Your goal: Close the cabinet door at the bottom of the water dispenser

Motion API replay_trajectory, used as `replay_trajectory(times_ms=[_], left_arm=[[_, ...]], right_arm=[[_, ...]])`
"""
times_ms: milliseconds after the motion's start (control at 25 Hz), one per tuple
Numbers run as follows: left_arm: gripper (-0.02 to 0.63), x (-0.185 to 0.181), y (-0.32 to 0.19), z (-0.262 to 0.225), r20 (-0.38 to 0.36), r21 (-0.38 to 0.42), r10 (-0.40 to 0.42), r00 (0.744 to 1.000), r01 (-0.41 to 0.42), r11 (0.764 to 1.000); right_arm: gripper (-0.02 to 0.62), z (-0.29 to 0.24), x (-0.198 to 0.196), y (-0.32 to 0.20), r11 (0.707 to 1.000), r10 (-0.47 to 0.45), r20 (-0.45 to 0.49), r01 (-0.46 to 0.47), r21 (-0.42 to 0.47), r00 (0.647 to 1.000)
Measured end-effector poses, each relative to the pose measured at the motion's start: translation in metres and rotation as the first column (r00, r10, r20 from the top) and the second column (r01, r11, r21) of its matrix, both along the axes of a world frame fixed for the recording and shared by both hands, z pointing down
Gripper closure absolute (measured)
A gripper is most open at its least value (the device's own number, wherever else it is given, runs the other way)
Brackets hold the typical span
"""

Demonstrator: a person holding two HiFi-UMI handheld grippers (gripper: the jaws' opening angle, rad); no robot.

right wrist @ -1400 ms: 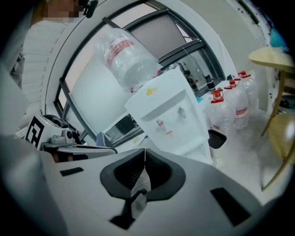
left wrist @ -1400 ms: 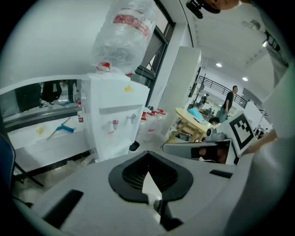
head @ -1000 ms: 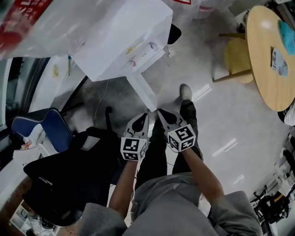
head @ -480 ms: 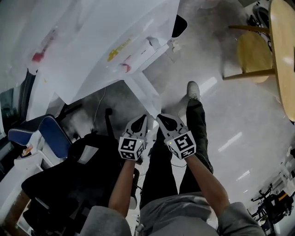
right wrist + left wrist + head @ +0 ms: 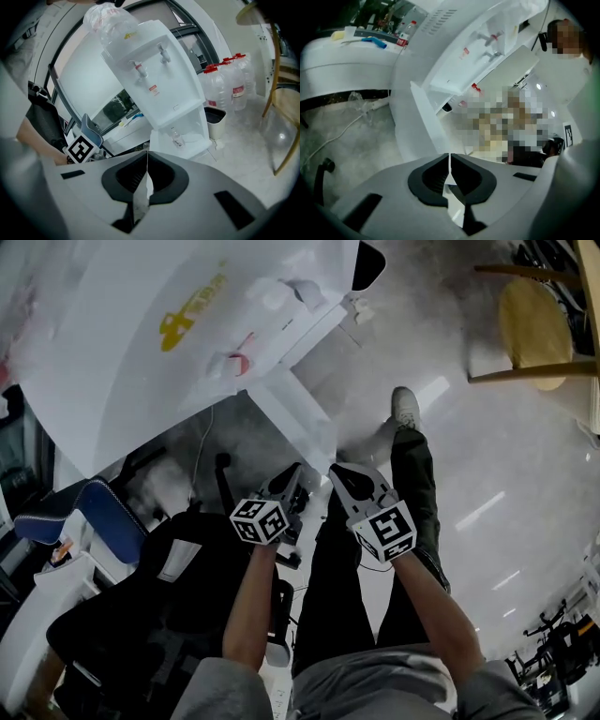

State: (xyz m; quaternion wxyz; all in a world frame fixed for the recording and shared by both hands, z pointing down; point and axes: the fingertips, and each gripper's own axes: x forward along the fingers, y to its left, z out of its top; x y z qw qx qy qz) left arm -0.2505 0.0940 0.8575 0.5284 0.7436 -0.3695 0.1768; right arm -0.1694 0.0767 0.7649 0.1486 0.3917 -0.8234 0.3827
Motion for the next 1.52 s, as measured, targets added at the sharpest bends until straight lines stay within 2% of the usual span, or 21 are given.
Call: replay_trajectory(times_ms=[200, 280, 440, 760, 920, 1040, 1240, 1400, 1520], left_arm=[[0.595, 0.001, -0.002, 0.027, -0.072, -0.089, -0.063, 0.995, 0.057, 0.994], [0.567, 0.005, -0.005, 0.032, -0.112, -0.114, -0.095, 0.989, 0.082, 0.990], [0.557, 0.010, -0.009, 0.035, -0.168, -0.144, -0.158, 0.973, 0.134, 0.980], [0.557, 0.022, -0.013, 0.035, -0.174, -0.159, -0.224, 0.959, 0.198, 0.967], [0.557, 0.036, -0.020, 0.034, -0.185, -0.171, -0.274, 0.944, 0.244, 0.955], [0.557, 0.046, -0.025, 0.035, -0.196, -0.189, -0.331, 0.923, 0.295, 0.937], [0.557, 0.066, -0.039, 0.036, -0.236, -0.221, -0.430, 0.872, 0.383, 0.897], [0.557, 0.082, -0.051, 0.034, -0.248, -0.237, -0.481, 0.841, 0.429, 0.872], [0.557, 0.094, -0.057, 0.033, -0.263, -0.279, -0.543, 0.798, 0.476, 0.834]], right_arm=[[0.583, 0.009, 0.009, 0.001, 1.000, 0.008, 0.007, -0.008, -0.014, 1.000], [0.583, 0.012, 0.011, 0.001, 1.000, 0.011, 0.010, -0.011, -0.018, 1.000], [0.583, 0.015, 0.014, 0.000, 1.000, 0.013, 0.014, -0.013, -0.021, 1.000], [0.583, 0.017, 0.028, -0.008, 0.999, 0.034, 0.008, -0.033, -0.026, 0.999], [0.583, 0.016, 0.041, -0.017, 0.998, 0.057, 0.007, -0.057, -0.021, 0.998], [0.583, 0.018, 0.056, -0.023, 0.997, 0.077, -0.002, -0.077, -0.020, 0.997], [0.583, 0.020, 0.081, -0.034, 0.994, 0.104, -0.016, -0.105, -0.017, 0.994], [0.583, 0.021, 0.100, -0.043, 0.993, 0.116, -0.023, -0.116, -0.018, 0.993], [0.583, 0.020, 0.113, -0.049, 0.993, 0.114, -0.029, -0.114, -0.016, 0.993]])
